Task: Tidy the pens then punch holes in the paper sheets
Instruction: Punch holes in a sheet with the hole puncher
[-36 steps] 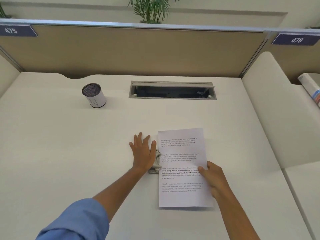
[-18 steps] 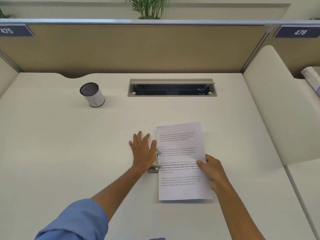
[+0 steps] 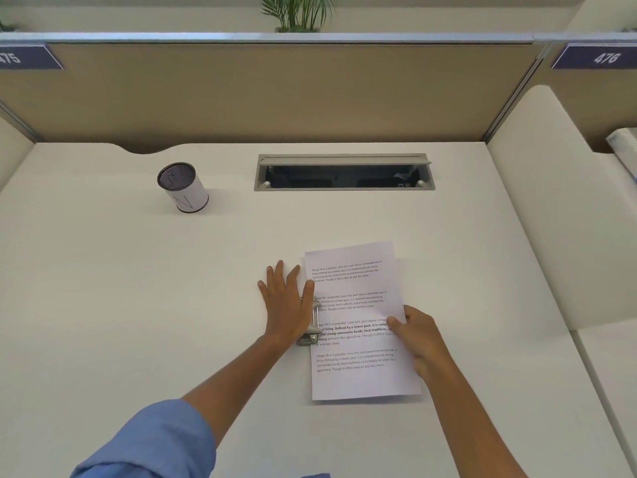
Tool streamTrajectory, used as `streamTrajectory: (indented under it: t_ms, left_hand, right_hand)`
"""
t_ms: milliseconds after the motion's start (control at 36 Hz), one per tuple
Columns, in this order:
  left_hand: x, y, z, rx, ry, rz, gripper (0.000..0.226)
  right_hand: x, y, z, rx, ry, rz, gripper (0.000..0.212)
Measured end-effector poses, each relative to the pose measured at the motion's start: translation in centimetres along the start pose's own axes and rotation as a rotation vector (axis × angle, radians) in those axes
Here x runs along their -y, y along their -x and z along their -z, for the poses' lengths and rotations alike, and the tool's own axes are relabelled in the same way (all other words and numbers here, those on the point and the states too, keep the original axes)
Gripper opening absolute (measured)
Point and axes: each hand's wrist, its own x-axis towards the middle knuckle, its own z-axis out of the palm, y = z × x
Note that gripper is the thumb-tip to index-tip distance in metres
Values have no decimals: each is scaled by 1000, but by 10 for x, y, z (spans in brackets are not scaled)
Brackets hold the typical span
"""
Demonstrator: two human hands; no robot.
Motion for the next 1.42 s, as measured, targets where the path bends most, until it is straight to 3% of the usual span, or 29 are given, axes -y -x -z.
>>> streamTrajectory:
  t_ms: [778,1417]
  left_hand:
    - [10,-1,-7,-40,-271,-87,63]
    - [17,-1,-9,-48,-378,-135,62]
  right_hand:
    - [9,-13,-2,15,102,-100,15]
    - [13,-22,-7,-17,151,-143,16]
